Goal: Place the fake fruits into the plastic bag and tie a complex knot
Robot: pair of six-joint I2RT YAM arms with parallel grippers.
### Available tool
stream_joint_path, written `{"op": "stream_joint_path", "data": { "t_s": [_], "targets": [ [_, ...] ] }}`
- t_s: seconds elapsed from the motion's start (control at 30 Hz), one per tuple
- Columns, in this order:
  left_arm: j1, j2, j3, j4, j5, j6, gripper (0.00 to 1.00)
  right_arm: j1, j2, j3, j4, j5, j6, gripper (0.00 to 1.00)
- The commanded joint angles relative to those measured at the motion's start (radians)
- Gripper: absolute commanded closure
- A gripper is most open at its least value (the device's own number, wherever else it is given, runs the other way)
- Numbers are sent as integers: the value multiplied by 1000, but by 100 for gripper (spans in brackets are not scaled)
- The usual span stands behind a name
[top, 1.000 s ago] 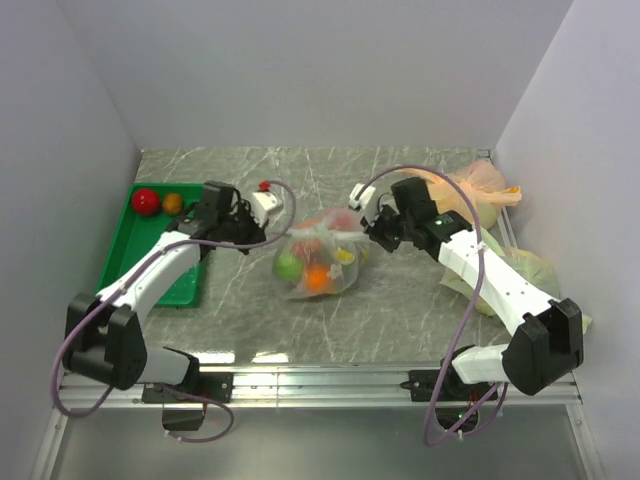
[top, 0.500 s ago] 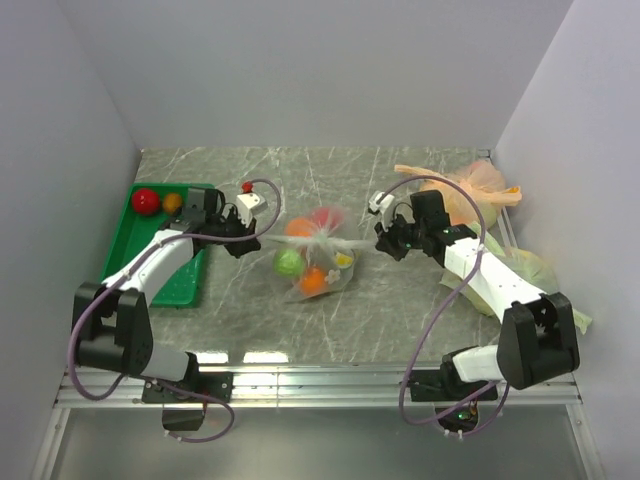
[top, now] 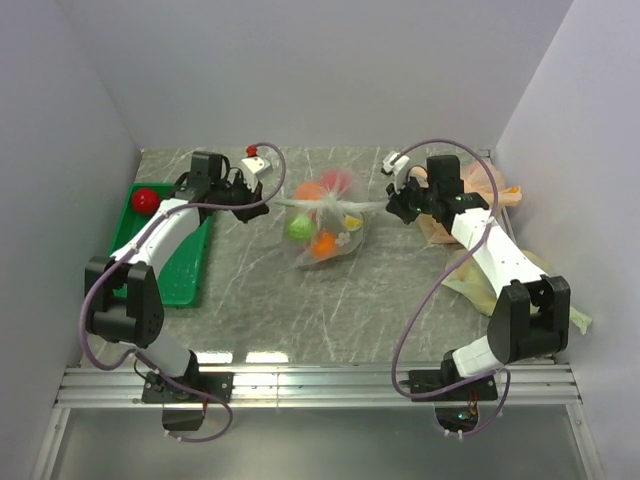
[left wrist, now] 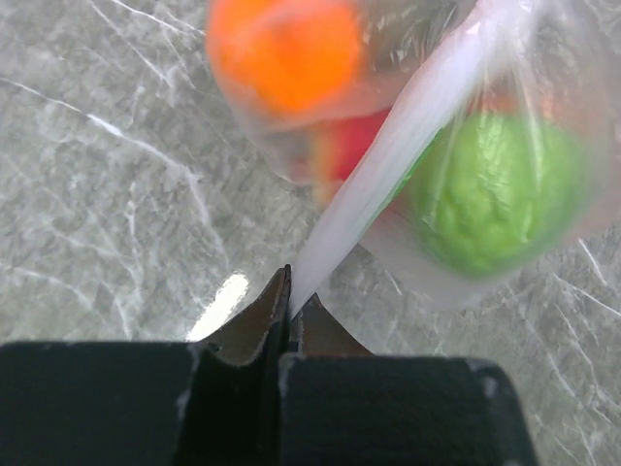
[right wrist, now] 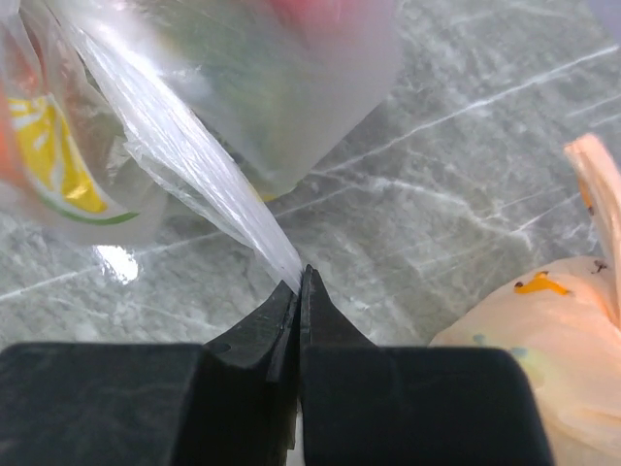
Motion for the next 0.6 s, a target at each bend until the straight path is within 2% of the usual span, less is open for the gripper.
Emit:
{"op": "stream_joint_path", "data": {
  "t_s": [0.0, 0.13, 0.23, 0.37, 0.43, 0.47, 0.5, 0.53, 0.57],
  "targets": [
    [101, 15, -30, -18, -278, 38, 99, -186, 11, -54, -93, 377, -86, 100],
    [80, 64, -87, 31, -291, 37, 100, -186, 88, -112, -35, 391, -71, 100],
    [64, 126, -70, 39, -258, 3, 99, -170, 171, -63, -68, 367, -34, 100],
    [61, 137, -71, 75, -216, -73, 99, -111, 188, -20, -87, 348, 9, 100],
    [58, 108, -68, 71, -205, -90, 89, -89, 174, 9, -134, 322, 29, 96],
    [58, 95, -67, 66, -196, -95, 83, -84, 166, 29, -151, 308, 38, 87],
    [58, 81, -61, 53, -192, -101, 77, -81, 156, 40, -168, 279, 46, 58],
    [58, 52, -42, 42, -187, -104, 65, -83, 130, 49, -191, 267, 67, 45],
    [58, 36, -29, 28, -184, -113, 59, -81, 113, 58, -200, 259, 78, 36]
  ]
}}
